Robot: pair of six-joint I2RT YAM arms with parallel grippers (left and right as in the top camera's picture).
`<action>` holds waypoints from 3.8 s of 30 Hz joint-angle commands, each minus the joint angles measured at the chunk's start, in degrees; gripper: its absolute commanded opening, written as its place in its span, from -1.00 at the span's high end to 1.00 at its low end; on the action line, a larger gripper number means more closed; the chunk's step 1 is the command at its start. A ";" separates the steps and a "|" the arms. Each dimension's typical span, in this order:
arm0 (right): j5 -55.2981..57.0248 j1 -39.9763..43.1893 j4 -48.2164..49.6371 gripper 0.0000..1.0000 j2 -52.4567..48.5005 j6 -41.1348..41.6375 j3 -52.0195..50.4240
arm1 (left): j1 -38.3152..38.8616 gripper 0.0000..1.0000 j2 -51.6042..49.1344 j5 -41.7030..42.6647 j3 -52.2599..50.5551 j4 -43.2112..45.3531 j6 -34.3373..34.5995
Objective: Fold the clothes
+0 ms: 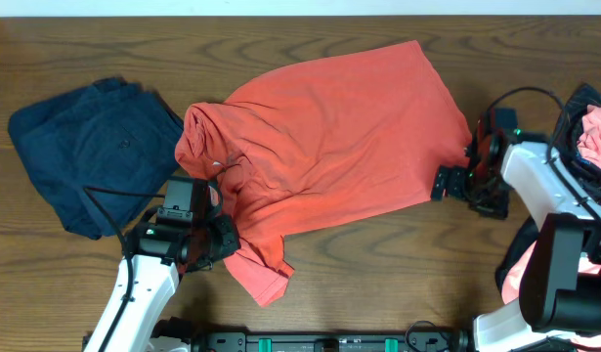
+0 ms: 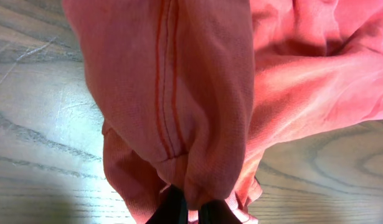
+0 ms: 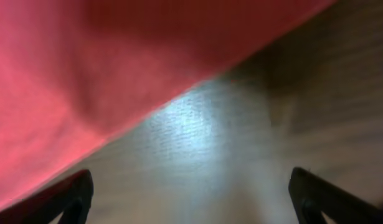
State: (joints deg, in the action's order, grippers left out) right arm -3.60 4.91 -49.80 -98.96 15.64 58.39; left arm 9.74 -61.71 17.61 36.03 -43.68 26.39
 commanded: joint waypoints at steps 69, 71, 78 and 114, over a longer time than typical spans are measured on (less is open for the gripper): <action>3.80 18.56 -29.99 0.98 21.14 -3.06 68.67 | -9.94 0.88 0.37 0.79 79.65 -25.46 -12.68; 3.78 18.56 -29.94 0.98 20.63 -3.04 68.67 | -9.94 0.88 0.20 -0.44 79.62 -25.33 -12.68; 3.78 18.56 -32.81 0.98 14.93 -3.13 68.63 | -9.94 0.85 -5.18 -0.31 79.28 -30.10 -12.66; 6.80 18.47 -46.01 0.98 3.08 -5.66 65.88 | -8.85 0.38 -36.02 10.67 44.59 -33.73 -12.94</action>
State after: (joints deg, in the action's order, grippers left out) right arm 2.07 22.26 -95.57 -95.90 11.00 124.36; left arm 0.19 -98.08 22.87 80.47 -77.95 13.89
